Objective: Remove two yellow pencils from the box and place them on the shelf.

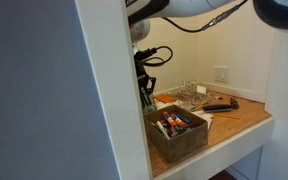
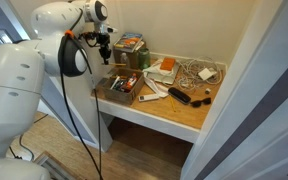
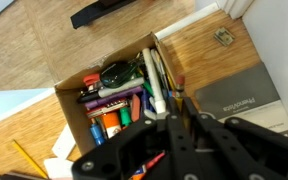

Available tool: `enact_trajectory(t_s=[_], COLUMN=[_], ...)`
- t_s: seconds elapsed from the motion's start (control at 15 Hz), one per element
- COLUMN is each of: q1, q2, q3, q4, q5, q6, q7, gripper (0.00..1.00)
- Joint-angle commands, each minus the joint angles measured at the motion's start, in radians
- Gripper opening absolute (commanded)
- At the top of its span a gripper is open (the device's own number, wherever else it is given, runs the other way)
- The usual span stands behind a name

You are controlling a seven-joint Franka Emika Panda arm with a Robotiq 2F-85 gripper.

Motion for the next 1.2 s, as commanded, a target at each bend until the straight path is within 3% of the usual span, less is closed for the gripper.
enact_trajectory(t_s=[0.0, 0.53, 0.87, 1.13], q1=[-0.022, -0.073, -0.078, -0.1], q2=[-0.117, -0.305, -0.399, -0.483], q3=[-0.006, -0.086, -0.144, -0.143], q4=[-0.168, -0.528, -0.75, -0.939], q5=[0.025, -0.024, -0.117, -0.164], q6=[0.092, 0.504, 0.707, 0.838], q7=[0.12, 0.353, 0.336, 0.269], gripper=[0.02, 0.02, 0.02, 0.02])
